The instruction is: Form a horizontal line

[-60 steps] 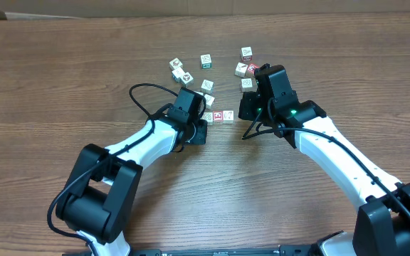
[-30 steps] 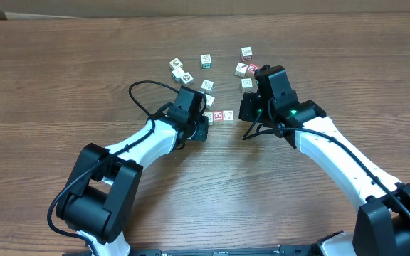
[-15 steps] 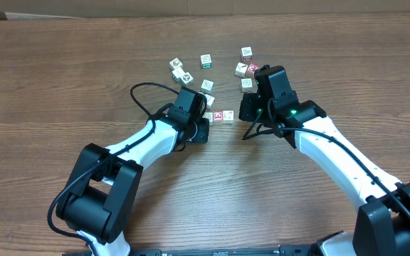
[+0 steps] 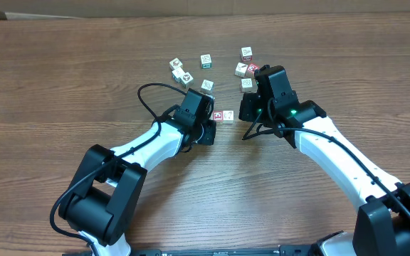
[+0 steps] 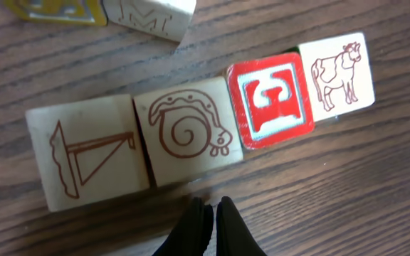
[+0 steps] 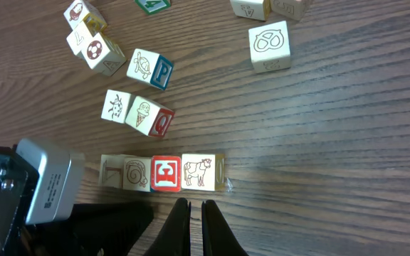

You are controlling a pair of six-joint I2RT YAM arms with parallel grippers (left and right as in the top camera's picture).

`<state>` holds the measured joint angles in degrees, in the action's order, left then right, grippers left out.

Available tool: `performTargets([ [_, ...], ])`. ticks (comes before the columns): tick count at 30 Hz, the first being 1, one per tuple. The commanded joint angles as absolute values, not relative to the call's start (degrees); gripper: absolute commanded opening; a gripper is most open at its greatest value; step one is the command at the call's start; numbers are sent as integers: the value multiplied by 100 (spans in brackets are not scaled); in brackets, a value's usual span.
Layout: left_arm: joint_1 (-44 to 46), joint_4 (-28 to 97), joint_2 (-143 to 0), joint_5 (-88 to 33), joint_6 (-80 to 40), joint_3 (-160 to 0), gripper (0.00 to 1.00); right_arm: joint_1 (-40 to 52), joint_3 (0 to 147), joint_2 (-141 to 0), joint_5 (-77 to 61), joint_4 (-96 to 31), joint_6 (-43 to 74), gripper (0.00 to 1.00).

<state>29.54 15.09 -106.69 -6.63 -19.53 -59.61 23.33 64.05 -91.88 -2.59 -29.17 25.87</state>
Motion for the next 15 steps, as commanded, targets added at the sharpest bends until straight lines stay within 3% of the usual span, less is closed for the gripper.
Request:
performTargets([
  [1,2965,1448,-10634,-585,-2082,-6018,4,2311,6392,-9102,-226,-2891,2550,4],
  [15,2965,1302,-10639,-425,-2080,-6018,4,2311,6392,-9102,-226,-2906,2550,4],
])
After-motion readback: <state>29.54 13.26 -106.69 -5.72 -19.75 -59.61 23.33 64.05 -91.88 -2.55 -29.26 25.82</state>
